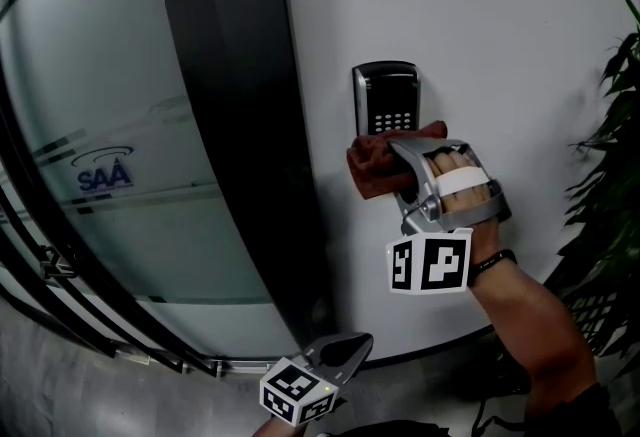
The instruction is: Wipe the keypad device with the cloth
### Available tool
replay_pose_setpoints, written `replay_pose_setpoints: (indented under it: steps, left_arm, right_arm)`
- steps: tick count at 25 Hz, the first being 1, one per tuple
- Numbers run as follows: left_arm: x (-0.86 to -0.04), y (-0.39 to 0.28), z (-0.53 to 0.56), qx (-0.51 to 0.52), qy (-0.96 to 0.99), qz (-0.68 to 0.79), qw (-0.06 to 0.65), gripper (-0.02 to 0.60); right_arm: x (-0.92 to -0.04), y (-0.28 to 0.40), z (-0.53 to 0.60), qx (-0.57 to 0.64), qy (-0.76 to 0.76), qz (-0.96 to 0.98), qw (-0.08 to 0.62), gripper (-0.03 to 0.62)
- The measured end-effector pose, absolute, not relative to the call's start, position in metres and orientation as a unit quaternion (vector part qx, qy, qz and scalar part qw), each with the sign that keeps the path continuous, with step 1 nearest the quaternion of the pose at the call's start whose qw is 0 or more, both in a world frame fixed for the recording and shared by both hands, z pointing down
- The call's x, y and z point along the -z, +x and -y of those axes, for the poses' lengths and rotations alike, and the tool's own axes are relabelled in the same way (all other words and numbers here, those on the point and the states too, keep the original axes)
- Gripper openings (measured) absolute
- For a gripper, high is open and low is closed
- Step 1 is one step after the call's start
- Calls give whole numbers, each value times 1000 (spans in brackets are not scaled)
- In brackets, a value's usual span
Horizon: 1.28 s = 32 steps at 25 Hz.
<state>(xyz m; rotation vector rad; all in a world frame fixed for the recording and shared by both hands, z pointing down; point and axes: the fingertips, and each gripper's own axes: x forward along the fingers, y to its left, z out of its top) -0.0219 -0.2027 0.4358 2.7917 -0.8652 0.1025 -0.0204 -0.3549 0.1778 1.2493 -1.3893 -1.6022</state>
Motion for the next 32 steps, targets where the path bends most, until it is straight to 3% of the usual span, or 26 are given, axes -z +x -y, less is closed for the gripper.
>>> replay_pose_setpoints:
  steps: [32]
  left_arm:
    - [-435,-13,197,-34,951,286,111,17]
  right_arm:
    - [-252,-20,352,577,451,574,366,54]
